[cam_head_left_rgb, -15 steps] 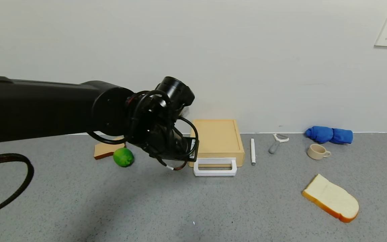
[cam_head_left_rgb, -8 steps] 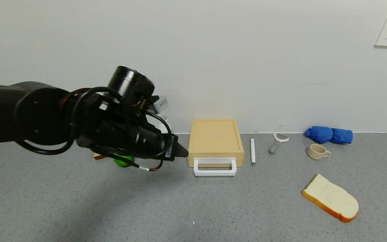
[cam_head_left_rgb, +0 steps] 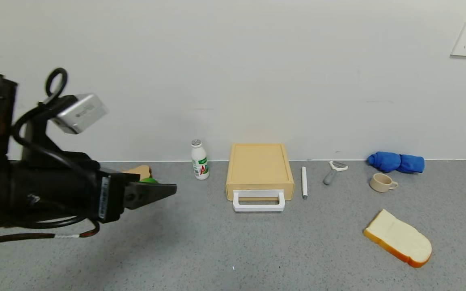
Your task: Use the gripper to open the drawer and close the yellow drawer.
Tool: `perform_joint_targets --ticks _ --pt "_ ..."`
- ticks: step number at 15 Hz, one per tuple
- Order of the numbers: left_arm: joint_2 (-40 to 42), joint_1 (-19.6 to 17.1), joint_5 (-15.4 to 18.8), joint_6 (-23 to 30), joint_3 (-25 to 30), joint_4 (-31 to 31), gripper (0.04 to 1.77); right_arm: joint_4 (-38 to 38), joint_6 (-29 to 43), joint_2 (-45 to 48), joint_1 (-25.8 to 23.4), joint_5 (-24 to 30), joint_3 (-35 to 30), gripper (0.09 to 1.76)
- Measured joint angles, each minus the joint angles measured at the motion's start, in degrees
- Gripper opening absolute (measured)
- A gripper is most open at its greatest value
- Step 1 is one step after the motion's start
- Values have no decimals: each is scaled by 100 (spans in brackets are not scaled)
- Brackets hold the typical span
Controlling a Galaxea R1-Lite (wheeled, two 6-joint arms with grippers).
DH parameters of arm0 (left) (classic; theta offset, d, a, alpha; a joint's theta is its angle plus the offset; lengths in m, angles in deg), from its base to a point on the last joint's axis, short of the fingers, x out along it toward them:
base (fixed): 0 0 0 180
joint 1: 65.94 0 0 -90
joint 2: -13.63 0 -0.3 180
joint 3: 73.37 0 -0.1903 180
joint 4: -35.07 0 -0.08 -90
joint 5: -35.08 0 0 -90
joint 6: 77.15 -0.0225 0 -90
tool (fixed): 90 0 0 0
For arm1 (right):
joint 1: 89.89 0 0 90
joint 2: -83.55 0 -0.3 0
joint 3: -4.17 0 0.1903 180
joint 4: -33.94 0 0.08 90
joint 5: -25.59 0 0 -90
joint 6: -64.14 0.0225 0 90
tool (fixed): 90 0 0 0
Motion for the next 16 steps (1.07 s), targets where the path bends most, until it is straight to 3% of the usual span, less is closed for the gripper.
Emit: perform_joint_targets --ticks 7,9,12,16 --pt "2464 -79 -94 -204 783 -108 164 0 0 0 0 2 0 171" --pt "3189 -88 -557 -232 908 -461 165 2 0 0 0 0 0 171" --pt "4088 -199 -1688 -336 877 -1031 167 2 -1 0 0 0 0 171" --pt "4859 -1080 -2178 -746 719 -1315 169 0 0 0 0 0 0 171"
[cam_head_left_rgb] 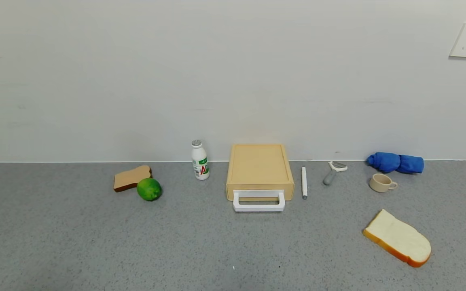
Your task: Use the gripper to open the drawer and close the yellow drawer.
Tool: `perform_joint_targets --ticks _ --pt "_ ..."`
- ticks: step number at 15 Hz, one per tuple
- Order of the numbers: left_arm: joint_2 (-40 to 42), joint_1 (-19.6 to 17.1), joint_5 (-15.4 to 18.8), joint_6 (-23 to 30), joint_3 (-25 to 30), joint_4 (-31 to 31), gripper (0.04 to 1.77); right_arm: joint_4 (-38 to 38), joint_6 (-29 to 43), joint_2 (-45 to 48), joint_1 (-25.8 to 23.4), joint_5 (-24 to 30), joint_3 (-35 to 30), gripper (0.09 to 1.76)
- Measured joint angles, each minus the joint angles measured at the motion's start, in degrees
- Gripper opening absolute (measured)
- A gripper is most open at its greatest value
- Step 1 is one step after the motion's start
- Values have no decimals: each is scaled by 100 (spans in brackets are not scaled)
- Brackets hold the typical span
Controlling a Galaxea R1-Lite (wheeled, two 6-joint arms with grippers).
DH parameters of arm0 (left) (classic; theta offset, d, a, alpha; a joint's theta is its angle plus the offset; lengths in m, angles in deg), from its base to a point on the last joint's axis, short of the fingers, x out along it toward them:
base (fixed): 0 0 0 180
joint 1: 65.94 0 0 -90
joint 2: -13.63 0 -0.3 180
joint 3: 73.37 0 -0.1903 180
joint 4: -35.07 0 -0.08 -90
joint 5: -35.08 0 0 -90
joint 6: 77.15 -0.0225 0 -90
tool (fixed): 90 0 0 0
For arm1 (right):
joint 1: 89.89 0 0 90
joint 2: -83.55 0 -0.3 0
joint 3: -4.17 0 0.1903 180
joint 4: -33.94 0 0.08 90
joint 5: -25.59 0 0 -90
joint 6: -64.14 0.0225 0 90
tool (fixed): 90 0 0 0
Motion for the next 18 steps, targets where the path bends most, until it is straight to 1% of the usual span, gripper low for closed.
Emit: perform_joint_targets --ticks 3,5,6,8,9,11,12,13,14,16,17,18 --pt "518 -846 -9 -234 52 -52 170 0 2 0 0 0 0 171" --pt "841 -1253 121 -313 179 -96 170 4 -1 0 0 0 0 171" --pt "1018 -1330 208 -347 312 -99 170 9 0 0 0 0 0 171" --pt "1365 -1312 372 -363 644 -85 170 6 -1 0 0 0 0 171" --pt "1569 -1270 527 -366 836 -69 170 9 -1 0 0 0 0 171" --pt "2013 -1231 986 -352 1313 33 170 11 -1 0 0 -2 0 171" --pt "2189 -1223 1146 -319 1636 251 170 13 0 0 0 -2 0 171" --pt "2313 -1217 1229 -269 2013 678 170 11 0 0 0 0 0 171" --pt "2397 -1217 1279 -247 2459 1215 171 11 0 0 0 0 0 171" --pt "2498 -1214 1336 -229 3518 2400 171 11 0 0 0 -2 0 171" --pt "2520 -1212 1347 -210 4042 2840 171 13 -1 0 0 0 0 171" --pt "2531 -1212 1349 -197 4456 3127 171 13 0 0 0 0 0 171"
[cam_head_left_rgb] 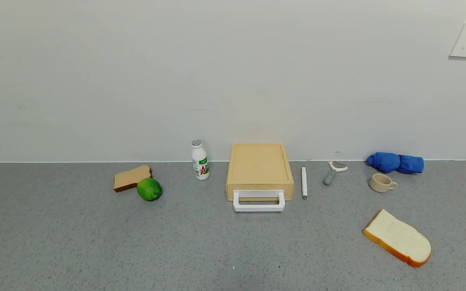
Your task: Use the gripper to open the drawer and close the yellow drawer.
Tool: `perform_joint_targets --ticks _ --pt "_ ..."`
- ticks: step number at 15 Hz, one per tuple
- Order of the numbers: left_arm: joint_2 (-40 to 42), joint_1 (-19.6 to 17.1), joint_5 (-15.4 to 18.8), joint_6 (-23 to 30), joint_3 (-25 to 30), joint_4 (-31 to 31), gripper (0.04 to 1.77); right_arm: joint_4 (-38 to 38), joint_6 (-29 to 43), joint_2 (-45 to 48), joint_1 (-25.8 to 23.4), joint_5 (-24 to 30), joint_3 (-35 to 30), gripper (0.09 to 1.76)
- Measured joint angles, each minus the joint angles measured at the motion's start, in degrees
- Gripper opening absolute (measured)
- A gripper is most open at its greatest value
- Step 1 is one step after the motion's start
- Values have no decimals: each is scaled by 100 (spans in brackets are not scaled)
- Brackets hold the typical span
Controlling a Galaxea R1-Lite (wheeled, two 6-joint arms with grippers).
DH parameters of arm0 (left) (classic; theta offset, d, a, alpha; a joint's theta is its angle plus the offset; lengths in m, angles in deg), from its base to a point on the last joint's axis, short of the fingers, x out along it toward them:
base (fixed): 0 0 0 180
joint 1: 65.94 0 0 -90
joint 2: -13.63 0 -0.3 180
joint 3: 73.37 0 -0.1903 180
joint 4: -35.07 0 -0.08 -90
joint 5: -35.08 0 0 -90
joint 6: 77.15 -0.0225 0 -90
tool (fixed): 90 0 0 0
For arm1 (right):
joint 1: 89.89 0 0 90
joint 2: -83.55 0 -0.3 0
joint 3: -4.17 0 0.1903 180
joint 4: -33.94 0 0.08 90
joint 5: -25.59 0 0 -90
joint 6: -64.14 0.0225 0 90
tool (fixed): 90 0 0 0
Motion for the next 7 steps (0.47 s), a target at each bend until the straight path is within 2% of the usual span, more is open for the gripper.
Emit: perform_joint_targets --ticks 2,5,7 --pt "13 -2 5 16 479 37 171 1 0 0 0 0 0 171" --pt "18 -2 16 73 631 -501 171 1 -1 0 0 0 0 171" --pt "21 -2 10 350 645 -532 171 1 2 0 0 0 0 171"
